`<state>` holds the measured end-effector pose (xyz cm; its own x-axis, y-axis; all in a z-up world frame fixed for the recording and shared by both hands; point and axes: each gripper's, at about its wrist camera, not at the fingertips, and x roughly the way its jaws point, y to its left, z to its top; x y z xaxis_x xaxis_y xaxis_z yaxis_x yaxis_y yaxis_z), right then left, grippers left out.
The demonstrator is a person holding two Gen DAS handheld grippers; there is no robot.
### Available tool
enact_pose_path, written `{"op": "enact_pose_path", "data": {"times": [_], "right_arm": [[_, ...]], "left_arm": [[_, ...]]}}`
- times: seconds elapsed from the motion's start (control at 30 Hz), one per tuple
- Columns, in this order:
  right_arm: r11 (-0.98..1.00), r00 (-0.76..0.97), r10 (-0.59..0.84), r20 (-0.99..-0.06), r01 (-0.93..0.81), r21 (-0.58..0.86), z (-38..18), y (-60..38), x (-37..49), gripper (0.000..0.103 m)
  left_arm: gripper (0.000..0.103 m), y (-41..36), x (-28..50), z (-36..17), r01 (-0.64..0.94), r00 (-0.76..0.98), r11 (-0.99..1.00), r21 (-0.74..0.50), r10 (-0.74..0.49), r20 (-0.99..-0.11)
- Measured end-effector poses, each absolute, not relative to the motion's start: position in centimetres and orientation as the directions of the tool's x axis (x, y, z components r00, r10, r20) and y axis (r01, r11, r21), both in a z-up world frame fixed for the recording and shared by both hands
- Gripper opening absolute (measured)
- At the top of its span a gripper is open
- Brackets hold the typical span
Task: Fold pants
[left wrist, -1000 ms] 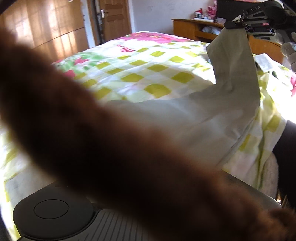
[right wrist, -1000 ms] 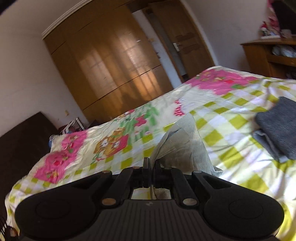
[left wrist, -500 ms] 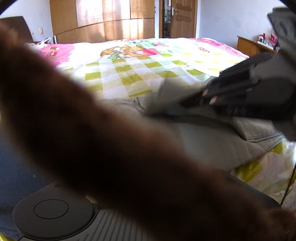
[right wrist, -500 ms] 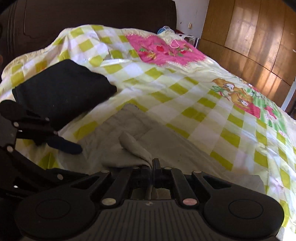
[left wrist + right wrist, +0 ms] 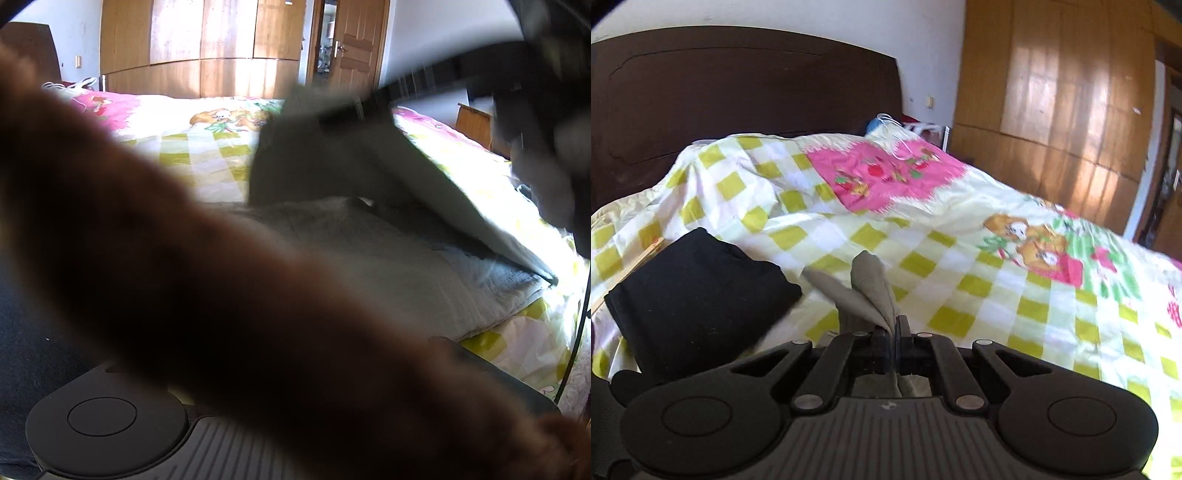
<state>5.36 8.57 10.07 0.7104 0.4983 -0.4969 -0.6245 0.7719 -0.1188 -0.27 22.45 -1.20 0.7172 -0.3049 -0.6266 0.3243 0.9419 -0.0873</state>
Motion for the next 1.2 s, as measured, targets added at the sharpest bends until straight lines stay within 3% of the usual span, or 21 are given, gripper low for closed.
{"op": "enact_pose_path", "data": {"times": [0.07, 0.2, 0.37, 0.53, 0.73, 0.93, 1.2], "right_arm": [[0.720, 0.671, 0.516, -0.532, -0.676, -0.154, 8.8, 10.5, 4.8, 0.020], [0.588, 0.522, 0.499, -0.692, -0.790, -0.172, 3.4, 13.6, 4.0, 0.021], [0.585, 0.465, 0.539, -0.703, -0.806, -0.085, 3.0, 12.4, 3.8, 0.035], [0.568, 0.448, 0.588, -0.673, -0.822, -0.051, 4.7, 9.2, 2.6, 0.037], [0.777, 0.572, 0.453, -0.684, -0.630, -0.012, 5.7, 0.6, 2.8, 0.038], [0.891, 0.628, 0.228, -0.744, -0.443, -0.101, 4.9, -8.8, 1.1, 0.040], [0.813, 0.635, 0.226, -0.739, -0.541, -0.216, 2.6, -11.6, -3.6, 0.045]], "left_arm": [[0.049, 22.7, -0.4, -1.3, 0.321, 0.718, 0.942, -0.099, -0.310, -0.623], [0.049, 23.1, -0.9, -1.1, 0.308, 0.721, 0.946, -0.099, -0.300, -0.624], [0.049, 23.2, -2.0, -1.0, 0.307, 0.713, 0.949, -0.069, -0.277, -0.644], [0.049, 23.8, -3.0, 0.4, 0.312, 0.712, 0.948, -0.066, -0.279, -0.644], [0.052, 24.2, -3.1, 3.1, 0.279, 0.774, 0.960, -0.033, -0.245, -0.583], [0.052, 21.1, -1.1, 3.3, 0.333, 0.770, 0.943, 0.006, -0.268, -0.579], [0.052, 15.4, 0.0, 3.2, 0.451, 0.716, 0.890, 0.063, -0.319, -0.621]]}}
